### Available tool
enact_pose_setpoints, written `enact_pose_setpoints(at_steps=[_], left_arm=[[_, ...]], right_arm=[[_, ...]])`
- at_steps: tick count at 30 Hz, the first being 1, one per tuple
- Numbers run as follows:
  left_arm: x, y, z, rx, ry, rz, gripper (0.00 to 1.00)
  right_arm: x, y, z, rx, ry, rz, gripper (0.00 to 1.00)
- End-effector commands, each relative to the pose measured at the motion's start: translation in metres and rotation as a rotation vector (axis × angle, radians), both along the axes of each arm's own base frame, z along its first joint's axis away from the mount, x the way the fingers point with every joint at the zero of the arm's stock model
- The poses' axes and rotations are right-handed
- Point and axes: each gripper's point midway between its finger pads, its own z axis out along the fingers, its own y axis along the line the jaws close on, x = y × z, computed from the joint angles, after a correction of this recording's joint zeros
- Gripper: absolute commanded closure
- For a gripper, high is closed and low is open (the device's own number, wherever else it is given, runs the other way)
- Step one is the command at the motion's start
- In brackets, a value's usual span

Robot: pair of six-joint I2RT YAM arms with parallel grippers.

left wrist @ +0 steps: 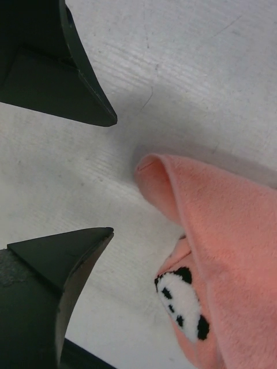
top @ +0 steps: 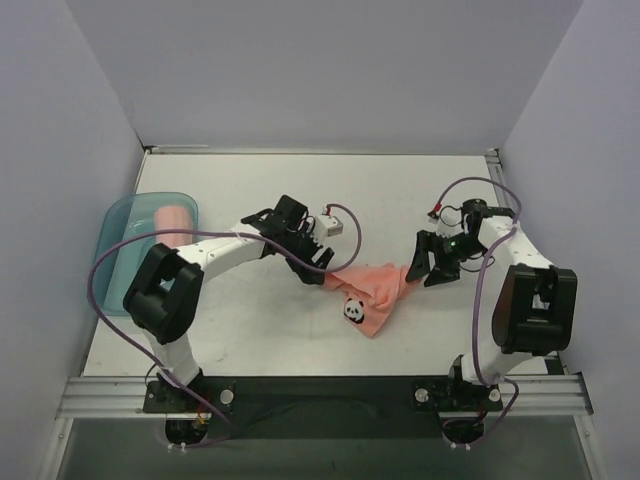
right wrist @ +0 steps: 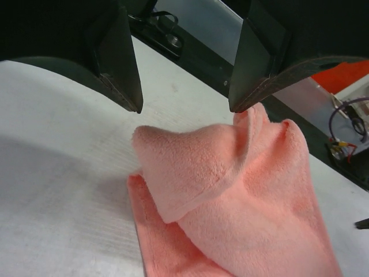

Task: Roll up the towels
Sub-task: Move the towel to the center of the board, then flatten the towel

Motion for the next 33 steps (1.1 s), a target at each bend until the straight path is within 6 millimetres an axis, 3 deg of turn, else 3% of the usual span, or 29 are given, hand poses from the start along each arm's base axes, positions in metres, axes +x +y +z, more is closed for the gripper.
enact_pose_setpoints(at_steps=[1,7,9,12,15,16,18,22,23,26,30,31,33], left_arm=[[0.033,-0.018,0.008,-0.031,-0.066,0.041,0.20],[0.035,-0.035,-0.005,-0.050,-0.023,0.004,0.26],[0.033,-0.039,-0.011,-0.048,-0.014,-0.016,0.28],[0.031,-0.042,-0.017,-0.048,0.008,-0.031,0.42],[0.034,-0.043,-0.017,-0.044,0.024,-0.027,0.67],[0.035,-0.043,-0.015,-0.042,0.027,-0.025,0.82],[0.041,-0.043,0.001,-0.053,0.014,-0.027,1.00],[0.057,-0.034,0.054,-0.120,-0.100,-0.010,1.00],[0.061,-0.029,0.079,-0.142,-0.170,-0.015,1.00],[0.071,-0.017,0.121,-0.161,-0.288,0.010,1.00],[0.071,-0.005,0.170,-0.159,-0.409,-0.017,1.00],[0.070,-0.001,0.174,-0.148,-0.426,-0.019,1.00],[0.070,0.017,0.183,-0.092,-0.503,-0.001,1.00]], right_arm=[[0.016,0.015,0.022,0.122,0.002,-0.042,0.38],[0.030,0.027,0.024,0.213,0.066,-0.081,0.35],[0.032,0.028,0.022,0.228,0.086,-0.087,0.38],[0.035,0.029,0.016,0.237,0.113,-0.092,0.53],[0.039,0.027,0.016,0.225,0.101,-0.085,0.76],[0.046,0.026,0.021,0.221,0.075,-0.080,0.90],[0.056,0.022,0.029,0.208,0.033,-0.078,1.00],[0.083,0.003,0.064,0.174,-0.112,-0.067,1.00],[0.094,-0.001,0.083,0.165,-0.172,-0.058,1.00],[0.112,-0.014,0.118,0.130,-0.292,-0.038,1.00],[0.121,-0.022,0.145,0.084,-0.375,0.005,1.00],[0.120,-0.022,0.146,0.078,-0.373,0.017,0.95],[0.107,-0.019,0.142,0.085,-0.327,0.034,0.67]])
